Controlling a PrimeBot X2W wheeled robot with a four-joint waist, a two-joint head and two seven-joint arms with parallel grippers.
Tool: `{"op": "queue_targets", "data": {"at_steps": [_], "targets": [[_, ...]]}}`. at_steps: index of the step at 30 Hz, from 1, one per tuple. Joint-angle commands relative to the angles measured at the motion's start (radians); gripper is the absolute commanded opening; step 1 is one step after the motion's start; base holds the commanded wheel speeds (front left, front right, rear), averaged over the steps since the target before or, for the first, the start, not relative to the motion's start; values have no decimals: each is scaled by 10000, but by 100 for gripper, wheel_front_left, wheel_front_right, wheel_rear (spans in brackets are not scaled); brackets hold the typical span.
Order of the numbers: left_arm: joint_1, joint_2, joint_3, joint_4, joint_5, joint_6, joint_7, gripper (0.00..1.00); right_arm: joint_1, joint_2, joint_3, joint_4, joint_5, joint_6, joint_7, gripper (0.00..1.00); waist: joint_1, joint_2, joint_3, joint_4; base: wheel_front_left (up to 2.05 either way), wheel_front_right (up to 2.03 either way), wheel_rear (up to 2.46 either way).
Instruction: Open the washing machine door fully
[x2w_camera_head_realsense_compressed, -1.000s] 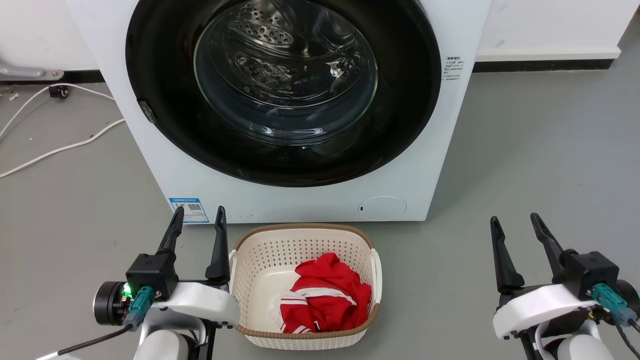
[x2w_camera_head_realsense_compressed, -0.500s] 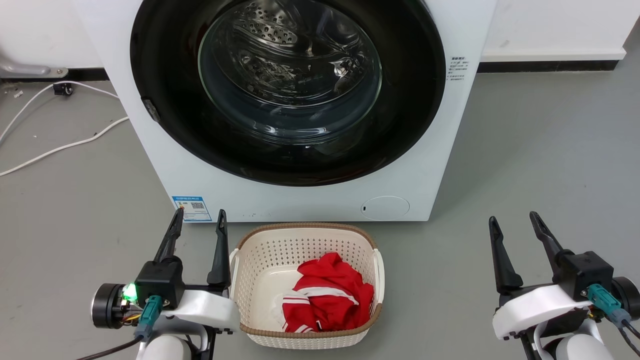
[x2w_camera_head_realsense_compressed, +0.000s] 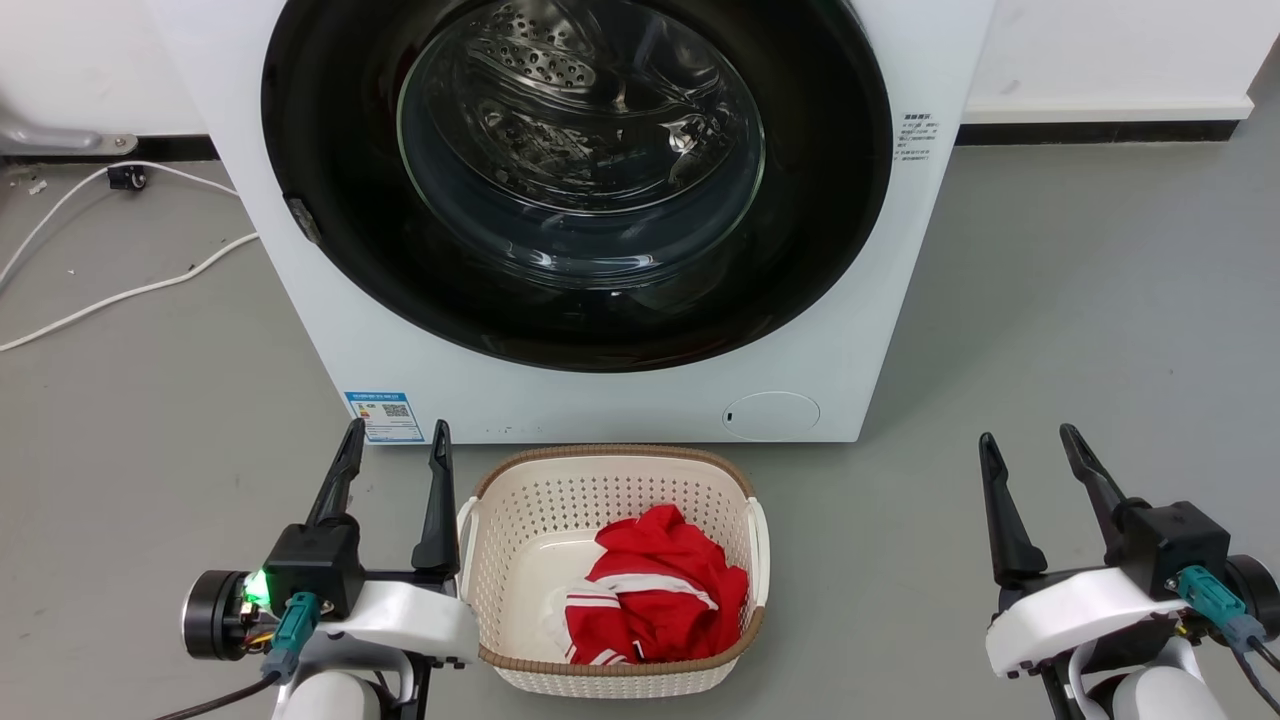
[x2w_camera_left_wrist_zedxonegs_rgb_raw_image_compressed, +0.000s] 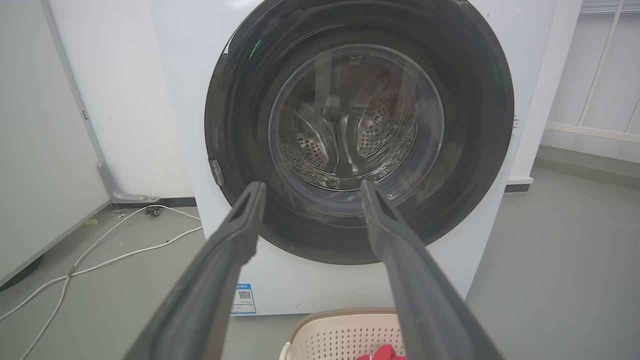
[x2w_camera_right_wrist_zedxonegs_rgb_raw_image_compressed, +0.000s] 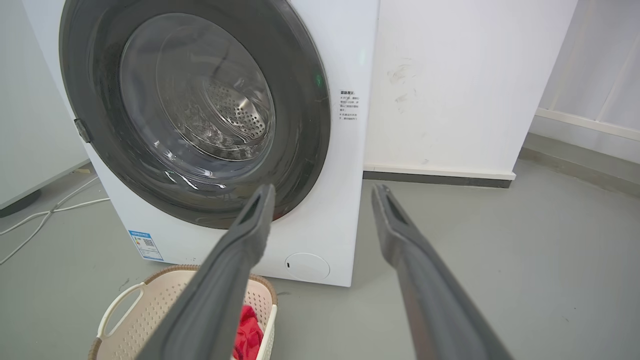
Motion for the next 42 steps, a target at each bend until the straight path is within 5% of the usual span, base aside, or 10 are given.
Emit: {"op": "queue_targets", "data": {"at_steps": [1,7,8,9,11,17,32,42], "targets": [[77,-2,44,20,43,-35,-27,100,-102,-23,-8,14,61,-3,-59,100,0,0,-1,-3,0,0,0],[54,-39,92,53,81,-73,-27,100,-116,-23,-26,57,135,-3,-72,100,0,0,9,-13,0,0,0],[50,-46,96,57,94,-76,-27,100,-118,-23,-36,72,175,-3,-60,82,0,0,10,-15,0,0,0],[44,-52,102,60,112,-84,-27,100,-123,-23,-39,82,173,-3,-51,43,0,0,12,-16,0,0,0],[34,-59,111,68,130,-96,-27,100,-121,-23,-24,110,249,-3,-23,0,0,0,15,-17,0,0,0],[20,-80,132,78,176,-92,-27,100,-126,-23,21,98,1038,-3,-219,0,0,0,32,-30,0,0,0],[-191,-100,306,-14,125,-73,-27,100,-1347,-24,-343,520,11453,-1,-361,0,0,0,280,-150,0,0,0],[-687,-105,500,-253,124,-80,-26,100,-4584,-638,-1570,2190,13260,-1,1682,0,0,0,1087,-280,0,0,0]]}}
